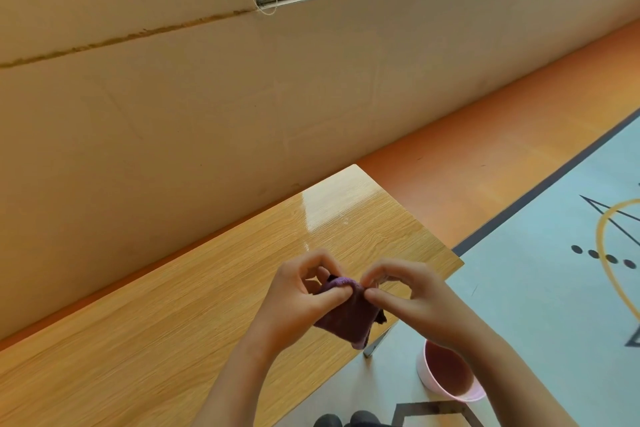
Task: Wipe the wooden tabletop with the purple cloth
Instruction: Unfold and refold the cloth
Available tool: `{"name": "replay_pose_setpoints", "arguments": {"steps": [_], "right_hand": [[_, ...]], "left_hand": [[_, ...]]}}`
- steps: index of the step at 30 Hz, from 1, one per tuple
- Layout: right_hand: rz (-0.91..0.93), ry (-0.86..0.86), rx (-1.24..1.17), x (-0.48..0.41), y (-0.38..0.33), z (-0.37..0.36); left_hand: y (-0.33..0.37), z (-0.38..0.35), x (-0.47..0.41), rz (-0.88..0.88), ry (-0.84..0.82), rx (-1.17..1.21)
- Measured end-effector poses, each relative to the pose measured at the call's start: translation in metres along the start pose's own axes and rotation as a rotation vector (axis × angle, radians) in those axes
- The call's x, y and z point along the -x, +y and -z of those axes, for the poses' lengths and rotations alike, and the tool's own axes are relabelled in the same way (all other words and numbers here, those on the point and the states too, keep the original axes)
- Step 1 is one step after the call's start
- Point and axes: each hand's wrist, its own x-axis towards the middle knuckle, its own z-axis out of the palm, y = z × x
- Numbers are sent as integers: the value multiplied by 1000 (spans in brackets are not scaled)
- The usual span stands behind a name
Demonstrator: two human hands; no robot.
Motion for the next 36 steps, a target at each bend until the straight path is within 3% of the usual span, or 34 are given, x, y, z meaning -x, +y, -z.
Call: {"name": "replay_pose_setpoints", "arguments": {"steps": [6, 9, 14, 16, 20, 26, 31, 36], "right_hand": [[-57, -18, 23, 1, 3, -1], [-69, 14, -21, 4, 6, 6], [-42, 48, -61, 2, 2, 10], [-44, 54, -83, -1, 0, 8], [-60, 17, -126, -4, -5, 10], [-123, 70, -260, -2, -7, 23], [-315, 75, -197, 5, 7, 29], [-603, 45, -518, 30, 27, 25]], "left_hand": [[-9, 11, 1, 108, -80, 69], [-17, 25, 2, 202, -14, 178], [-26, 32, 3, 360, -6, 74], [-25, 27, 1, 329, -46, -25], [-16, 14, -8, 234, -227, 73], [-12, -3, -27, 234, -283, 98], [-9, -16, -40, 153, -224, 172], [-13, -26, -53, 181, -216, 209]]}}
